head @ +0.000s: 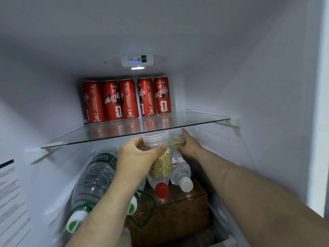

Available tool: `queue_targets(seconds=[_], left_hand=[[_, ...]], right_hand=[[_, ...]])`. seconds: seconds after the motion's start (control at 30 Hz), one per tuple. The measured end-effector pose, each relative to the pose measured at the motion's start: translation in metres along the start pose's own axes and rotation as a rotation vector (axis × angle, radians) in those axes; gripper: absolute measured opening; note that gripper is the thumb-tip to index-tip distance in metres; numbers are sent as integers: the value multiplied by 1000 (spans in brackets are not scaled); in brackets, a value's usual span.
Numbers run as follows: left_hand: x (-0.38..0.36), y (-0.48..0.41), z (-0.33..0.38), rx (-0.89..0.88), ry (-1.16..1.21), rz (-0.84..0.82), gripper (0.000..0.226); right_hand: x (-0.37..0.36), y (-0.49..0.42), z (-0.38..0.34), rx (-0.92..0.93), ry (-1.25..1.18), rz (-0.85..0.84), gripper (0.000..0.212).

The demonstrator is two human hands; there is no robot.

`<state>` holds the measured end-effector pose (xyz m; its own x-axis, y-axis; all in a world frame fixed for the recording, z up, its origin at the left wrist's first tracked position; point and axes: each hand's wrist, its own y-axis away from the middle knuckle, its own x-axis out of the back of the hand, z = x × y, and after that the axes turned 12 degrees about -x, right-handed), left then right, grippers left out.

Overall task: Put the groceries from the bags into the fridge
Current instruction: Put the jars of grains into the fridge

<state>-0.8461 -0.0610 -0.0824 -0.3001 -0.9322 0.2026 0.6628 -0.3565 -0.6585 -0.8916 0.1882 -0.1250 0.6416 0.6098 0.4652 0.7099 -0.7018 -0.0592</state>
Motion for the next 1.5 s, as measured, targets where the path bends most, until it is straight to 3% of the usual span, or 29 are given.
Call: queue_targets(seconds=[0.17,0.33,0.43,0.53,0.6,0.7,0.8,0.97,1.2,1.4,1.5], left_hand=[[0,-3,-1,-6,-16,-7,28],[-9,-2,6,-36,17,-8,23],[-20,-2,15,-65,41,-34,24],[-28,-3,20,-79,66,-52,27],[-33,-3,21,-76,73,-72,31],[-39,-3,23,-55,116,-112,19],[-45,-4,22,-33,129,-173,18],[-54,-2,23,-30,125,-273,30],[-67,-5,19,69,112,-292,40],[-69,-22,17,162,124,-457,45],[-69,-32,21,272,227,-501,28]], right_hand=[[7,13,5,-20,-175,71,79],[13,64,-12,7,-580,40,35],[12,100,-16,36,-695,71,26],[19,140,-8,160,-706,78,31],[29,165,0,225,-675,36,46],[42,187,11,301,-417,-19,82],[51,194,11,324,-165,1,98],[60,196,11,326,-87,33,105],[68,195,12,301,-49,80,87],[66,185,19,269,-38,158,87],[61,175,21,257,-13,222,88]])
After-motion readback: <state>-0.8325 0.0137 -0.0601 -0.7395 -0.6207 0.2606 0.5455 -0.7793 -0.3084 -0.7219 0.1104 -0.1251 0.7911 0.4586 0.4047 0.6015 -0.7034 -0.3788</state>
